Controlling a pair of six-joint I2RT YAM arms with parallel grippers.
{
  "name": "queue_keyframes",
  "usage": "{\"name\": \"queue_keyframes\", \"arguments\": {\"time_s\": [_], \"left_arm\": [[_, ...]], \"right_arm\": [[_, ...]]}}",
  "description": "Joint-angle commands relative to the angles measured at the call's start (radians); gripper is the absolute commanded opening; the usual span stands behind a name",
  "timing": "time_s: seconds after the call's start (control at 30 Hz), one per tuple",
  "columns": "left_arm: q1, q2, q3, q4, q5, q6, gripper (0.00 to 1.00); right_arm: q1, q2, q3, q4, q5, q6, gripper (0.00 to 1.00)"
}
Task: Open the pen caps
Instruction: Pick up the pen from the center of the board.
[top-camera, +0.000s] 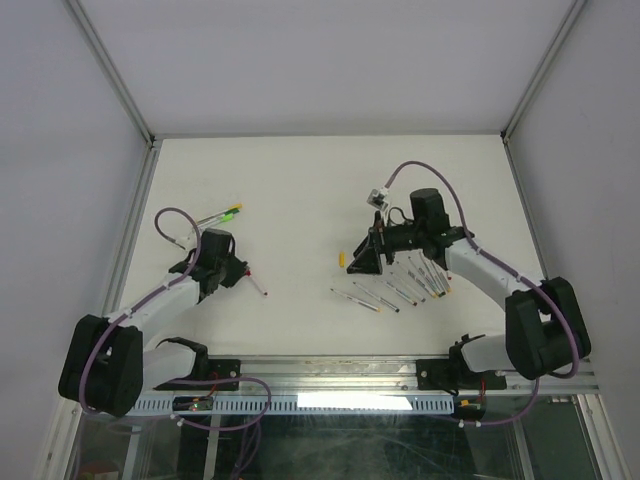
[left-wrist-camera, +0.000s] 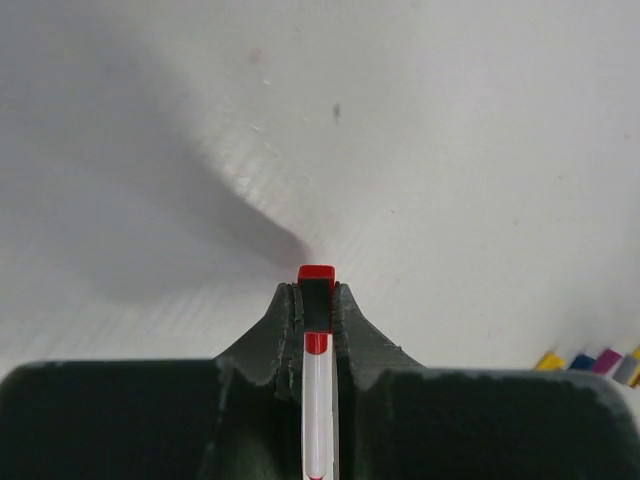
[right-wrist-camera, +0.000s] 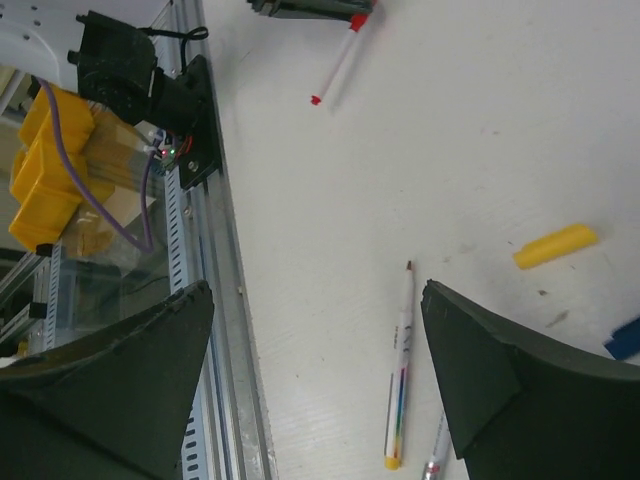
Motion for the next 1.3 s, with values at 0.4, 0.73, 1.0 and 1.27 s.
{"name": "queue_keyframes", "arguments": {"time_s": [0.4,0.73,1.0,1.27], "left_arm": [[-0.314,0.043,-0.113,0.662,0.106,-0.172,0.0],[-0.403,0.038,-0.095,0.713,0.043,-0.223,0.0],[-0.449,0.027,-0.086,0.713,-0.018,-0.252,0.0],[-0.483,0.039,-0.064,0.704,-0.06,-0.272,0.0]], "right_arm": [[0.245,0.203,-0.029,0.424,0.199,0.36,0.83],[0.278,0.214,0.002,0.384,0.298,0.52,0.78],[0.295,0.23,0.017,0.364,0.312,0.549,0.7],[0.324,0.235,0.025,0.352,0.324,0.542,0.59]]}}
